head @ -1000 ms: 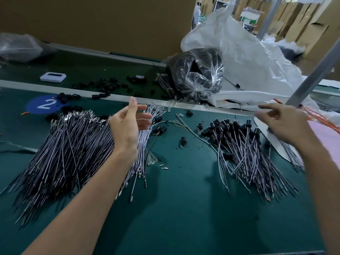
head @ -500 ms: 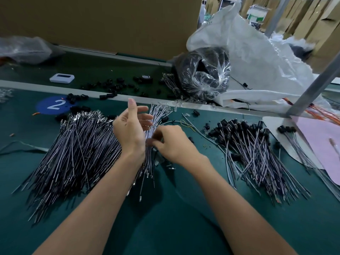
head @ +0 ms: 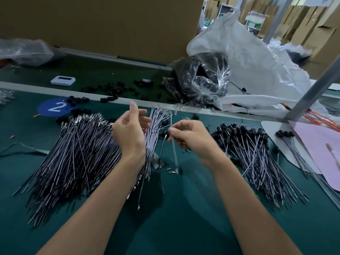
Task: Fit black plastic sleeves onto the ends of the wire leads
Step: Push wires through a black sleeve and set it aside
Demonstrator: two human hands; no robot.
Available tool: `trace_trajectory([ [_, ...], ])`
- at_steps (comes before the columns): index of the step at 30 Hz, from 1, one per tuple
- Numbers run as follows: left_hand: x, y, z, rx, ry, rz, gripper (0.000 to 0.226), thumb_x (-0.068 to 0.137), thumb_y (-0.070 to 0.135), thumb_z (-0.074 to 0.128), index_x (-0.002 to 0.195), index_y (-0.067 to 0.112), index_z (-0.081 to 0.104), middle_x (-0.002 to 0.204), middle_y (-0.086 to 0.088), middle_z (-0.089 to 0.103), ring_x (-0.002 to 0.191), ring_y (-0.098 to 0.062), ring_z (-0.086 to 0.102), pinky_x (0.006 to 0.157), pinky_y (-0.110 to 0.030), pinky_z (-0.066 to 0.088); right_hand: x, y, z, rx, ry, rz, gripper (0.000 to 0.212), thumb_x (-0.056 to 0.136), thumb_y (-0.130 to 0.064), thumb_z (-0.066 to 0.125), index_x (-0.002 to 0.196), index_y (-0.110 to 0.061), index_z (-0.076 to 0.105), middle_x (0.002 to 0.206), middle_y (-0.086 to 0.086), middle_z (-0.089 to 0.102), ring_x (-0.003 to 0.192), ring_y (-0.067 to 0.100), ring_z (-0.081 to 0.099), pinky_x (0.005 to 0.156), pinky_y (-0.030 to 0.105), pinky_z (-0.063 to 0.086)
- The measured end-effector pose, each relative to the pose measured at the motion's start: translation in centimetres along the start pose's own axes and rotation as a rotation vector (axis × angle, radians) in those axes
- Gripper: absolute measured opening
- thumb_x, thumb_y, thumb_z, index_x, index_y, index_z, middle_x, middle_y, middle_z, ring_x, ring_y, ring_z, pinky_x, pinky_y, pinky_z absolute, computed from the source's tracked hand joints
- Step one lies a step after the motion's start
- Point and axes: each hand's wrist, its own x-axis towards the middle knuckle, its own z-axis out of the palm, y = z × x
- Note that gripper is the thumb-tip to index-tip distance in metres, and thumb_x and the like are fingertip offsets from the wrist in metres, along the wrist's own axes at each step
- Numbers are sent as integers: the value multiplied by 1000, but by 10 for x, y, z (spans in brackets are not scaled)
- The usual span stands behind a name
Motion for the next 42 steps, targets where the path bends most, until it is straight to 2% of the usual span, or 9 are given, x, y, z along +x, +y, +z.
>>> trace_trajectory([
  [4,4,1,-1,240,-45,93,19,97,27,58,85,19,70,73,5,71,67,-6,65,67,-25,55,-13,15,-28,96,66,-54,9,93,-8,62,87,-11,68,63,-1,68,50,5,52,47,13,41],
  [8,21,11,-15,931,-101,294,16,90,20,69,105,21,72,98,3,72,89,-16,65,82,-37,56,-20,40,-36,53,253,-118,4,89,-9,68,86,-11,69,68,1,69,59,7,61,58,19,48],
  [11,34,27,-32,1326,-54,262,20,86,17,70,105,23,71,98,-1,71,99,-25,60,90,-41,49,-19,48,-33,-101,347,-219,6,88,-10,70,84,-15,69,72,2,70,66,12,66,64,23,53],
  [17,38,43,-46,1490,-156,184,5,84,22,75,88,25,74,82,-2,69,81,-25,63,72,-32,48,-20,49,-31,-232,410,-347,3,88,-9,70,86,-11,70,72,1,69,66,15,67,64,22,56],
  [20,37,40,-49,1479,-240,93,12,78,31,81,77,25,71,78,-2,68,78,-24,64,66,-30,47,-20,49,-31,-246,415,-356,5,88,-8,70,85,-12,69,71,-3,69,64,9,65,63,19,55],
  [25,40,38,-49,1387,-308,62,12,86,10,72,86,22,73,92,-5,69,88,-26,63,73,-35,52,-21,49,-30,-261,416,-365,5,88,-9,70,85,-13,69,71,-5,68,64,7,64,64,18,54],
  [32,27,57,-44,1311,-268,315,14,91,13,66,95,23,74,95,-3,71,85,-24,65,78,-35,54,-22,44,-31,-78,415,-297,5,89,-10,69,84,-10,70,67,2,70,61,9,65,58,17,49],
  [36,-8,61,-18,887,-642,610,15,85,4,71,93,17,74,83,7,69,68,-3,67,63,-17,55,-25,39,-35,288,341,-135,8,90,-10,66,85,-6,70,72,8,73,62,14,67,57,19,49],
  [42,-45,21,12,713,-1066,914,15,81,-7,69,85,6,74,88,-3,73,80,-17,68,73,-34,55,-29,32,-39,658,150,20,14,90,-3,59,79,-5,68,68,5,72,57,11,67,53,18,52],
])
